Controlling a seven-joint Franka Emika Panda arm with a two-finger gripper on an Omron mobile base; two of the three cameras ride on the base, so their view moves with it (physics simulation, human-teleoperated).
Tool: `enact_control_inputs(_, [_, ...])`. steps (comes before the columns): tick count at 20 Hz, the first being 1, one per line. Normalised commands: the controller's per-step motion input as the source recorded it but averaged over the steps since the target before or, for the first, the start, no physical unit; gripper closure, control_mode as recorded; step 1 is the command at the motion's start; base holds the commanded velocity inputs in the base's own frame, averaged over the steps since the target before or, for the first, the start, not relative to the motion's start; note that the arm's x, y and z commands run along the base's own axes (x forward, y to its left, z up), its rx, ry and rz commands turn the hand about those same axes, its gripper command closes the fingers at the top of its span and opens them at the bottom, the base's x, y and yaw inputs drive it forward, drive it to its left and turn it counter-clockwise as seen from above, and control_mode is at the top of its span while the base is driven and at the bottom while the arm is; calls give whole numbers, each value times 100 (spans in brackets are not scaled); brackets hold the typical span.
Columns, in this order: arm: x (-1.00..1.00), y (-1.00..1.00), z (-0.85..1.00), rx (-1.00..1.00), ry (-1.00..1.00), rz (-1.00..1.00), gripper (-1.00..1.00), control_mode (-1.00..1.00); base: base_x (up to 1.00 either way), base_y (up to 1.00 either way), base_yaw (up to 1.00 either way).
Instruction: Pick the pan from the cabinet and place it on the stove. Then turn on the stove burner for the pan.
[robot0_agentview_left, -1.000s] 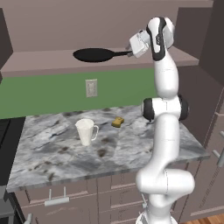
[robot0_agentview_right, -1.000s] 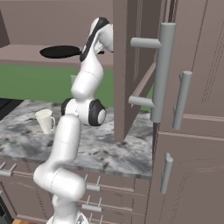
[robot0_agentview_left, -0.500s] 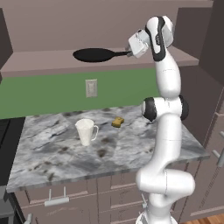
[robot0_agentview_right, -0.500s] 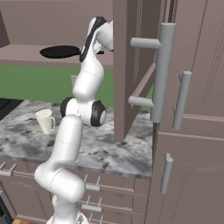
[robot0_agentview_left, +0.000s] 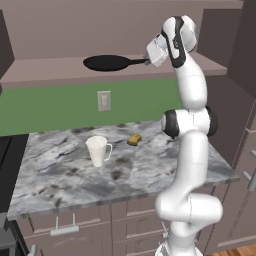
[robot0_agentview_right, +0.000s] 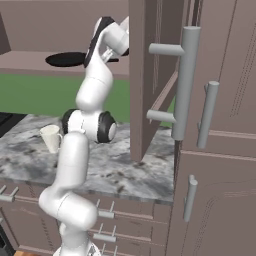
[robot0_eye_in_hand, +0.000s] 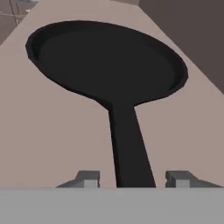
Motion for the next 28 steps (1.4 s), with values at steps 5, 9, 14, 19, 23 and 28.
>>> enact_control_inputs(5, [0, 1, -48, -13, 18, 1, 100, -100, 0, 0, 0])
enact_control_inputs(9, [0, 0, -41, -10, 8, 5, 100, -100, 0, 0, 0])
enact_control_inputs(14, [-22, 1, -21, -6, 0, 9, 100, -100, 0, 0, 0])
enact_control_inputs(19, [-63, 8, -19, -5, -3, 12, 100, -100, 0, 0, 0])
enact_control_inputs(23, [-71, 11, -29, -4, -2, 7, 100, -100, 0, 0, 0])
enact_control_inputs(28, [-72, 2, -31, -1, -8, 1, 100, -100, 0, 0, 0])
